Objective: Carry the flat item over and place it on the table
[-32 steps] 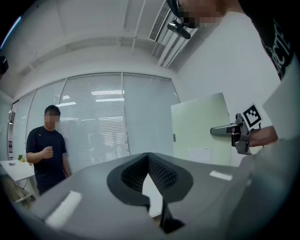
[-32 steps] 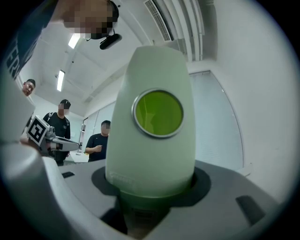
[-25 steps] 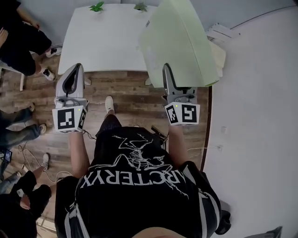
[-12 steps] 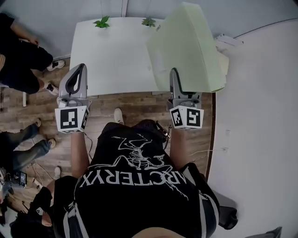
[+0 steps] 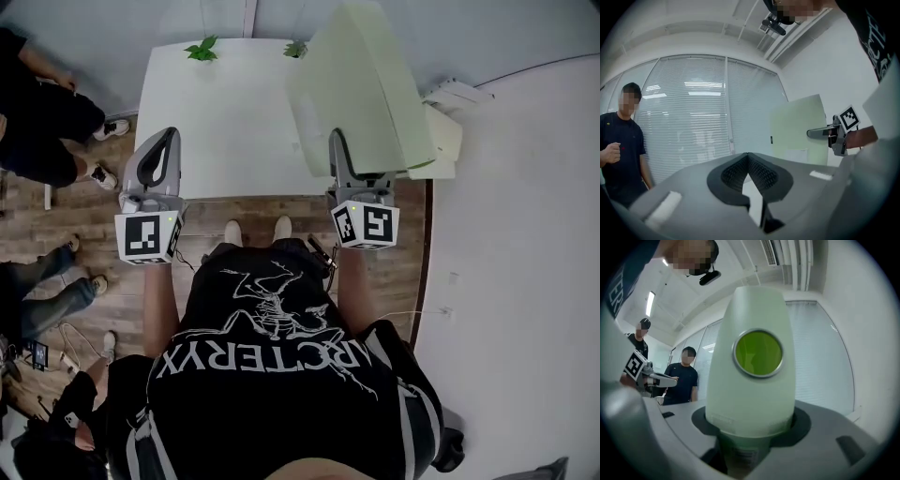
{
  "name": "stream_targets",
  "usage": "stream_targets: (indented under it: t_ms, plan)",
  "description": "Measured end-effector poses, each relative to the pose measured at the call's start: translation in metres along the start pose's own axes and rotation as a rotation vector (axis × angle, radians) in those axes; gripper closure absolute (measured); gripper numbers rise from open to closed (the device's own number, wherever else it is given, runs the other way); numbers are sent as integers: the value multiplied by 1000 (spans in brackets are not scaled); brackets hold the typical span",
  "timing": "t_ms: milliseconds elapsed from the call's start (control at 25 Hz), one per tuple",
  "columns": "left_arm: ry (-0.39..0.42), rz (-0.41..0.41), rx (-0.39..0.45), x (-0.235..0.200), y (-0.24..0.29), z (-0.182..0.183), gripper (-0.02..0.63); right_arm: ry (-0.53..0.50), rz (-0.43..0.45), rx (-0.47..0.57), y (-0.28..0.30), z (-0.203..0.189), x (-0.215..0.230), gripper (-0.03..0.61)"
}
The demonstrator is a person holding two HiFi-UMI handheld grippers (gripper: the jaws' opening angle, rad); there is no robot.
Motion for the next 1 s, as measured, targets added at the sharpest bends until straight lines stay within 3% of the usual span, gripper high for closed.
stream_targets:
  t_ms: [320, 640, 800, 1000]
  plan:
    - [15, 44, -42, 20, 6, -4, 607, -8, 106, -37, 37, -52, 6, 321]
    - [41, 94, -85, 22, -15, -8, 607, -4, 185, -116, 72, -157, -21, 321]
    - [50, 110, -102, 16, -24, -9, 607, 24, 180, -163, 82, -200, -29, 321]
    - [67, 121, -133, 9, -32, -13, 607, 32, 158, -184, 95, -225, -31, 321]
Point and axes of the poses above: the fingertips, and each gripper's own axes: y forward along the fingers, x to its right, z out of its top, the point moved 3 cm from there along -y, backward along the fingers, and after that the axes turned 11 degrees about z, right-handed, at the moved point
